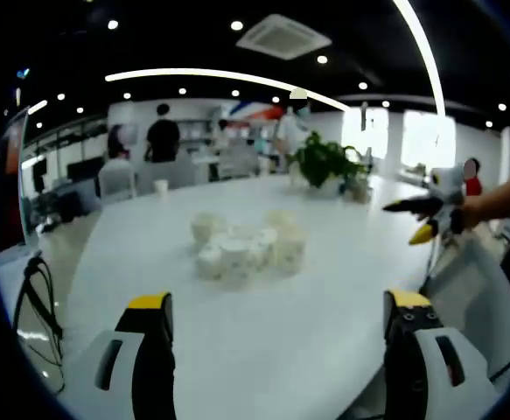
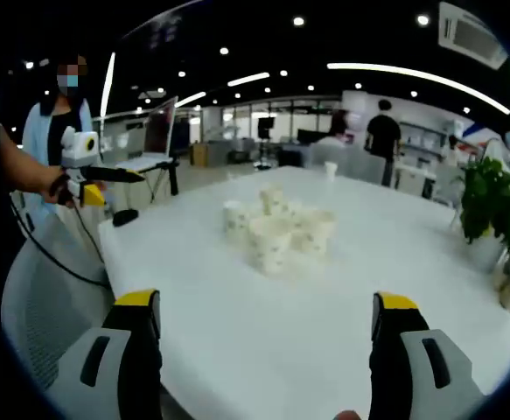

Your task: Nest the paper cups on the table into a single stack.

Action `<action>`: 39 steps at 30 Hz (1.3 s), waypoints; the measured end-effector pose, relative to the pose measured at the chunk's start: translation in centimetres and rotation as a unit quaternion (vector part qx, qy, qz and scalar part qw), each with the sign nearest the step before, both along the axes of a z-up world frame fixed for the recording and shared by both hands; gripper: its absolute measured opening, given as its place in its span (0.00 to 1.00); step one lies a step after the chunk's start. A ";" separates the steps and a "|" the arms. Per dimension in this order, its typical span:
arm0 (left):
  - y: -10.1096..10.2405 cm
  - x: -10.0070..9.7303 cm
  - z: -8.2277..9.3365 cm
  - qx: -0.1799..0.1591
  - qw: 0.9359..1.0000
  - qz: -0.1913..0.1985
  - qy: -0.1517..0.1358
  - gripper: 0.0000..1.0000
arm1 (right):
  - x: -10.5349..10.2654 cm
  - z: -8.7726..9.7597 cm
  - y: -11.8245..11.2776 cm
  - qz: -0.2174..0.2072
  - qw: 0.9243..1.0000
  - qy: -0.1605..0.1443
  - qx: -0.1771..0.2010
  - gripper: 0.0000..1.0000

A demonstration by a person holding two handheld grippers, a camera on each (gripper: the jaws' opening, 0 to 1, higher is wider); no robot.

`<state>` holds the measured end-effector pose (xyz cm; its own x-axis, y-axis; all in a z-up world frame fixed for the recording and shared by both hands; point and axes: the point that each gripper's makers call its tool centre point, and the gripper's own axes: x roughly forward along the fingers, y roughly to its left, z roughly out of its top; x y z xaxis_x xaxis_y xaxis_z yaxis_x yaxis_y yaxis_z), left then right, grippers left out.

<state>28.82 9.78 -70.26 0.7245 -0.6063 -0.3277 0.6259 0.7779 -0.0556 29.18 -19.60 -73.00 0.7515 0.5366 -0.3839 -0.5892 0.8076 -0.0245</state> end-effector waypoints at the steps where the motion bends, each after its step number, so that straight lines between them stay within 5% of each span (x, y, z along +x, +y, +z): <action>1: 0.0 0.0 0.1 -0.001 1.000 0.001 -0.001 0.98 | 0.0 -0.1 0.0 0.000 1.000 0.000 -0.001 1.00; 39: 0.5 0.6 -0.3 0.011 1.000 0.006 -0.001 0.98 | 0.9 -1.2 0.6 0.005 1.000 0.012 0.002 1.00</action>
<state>29.40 10.30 -70.55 0.7330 -0.5895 -0.3394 0.6158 0.7870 -0.0371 30.04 -19.05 -74.25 0.7366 0.5454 -0.3999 -0.5971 0.8021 -0.0060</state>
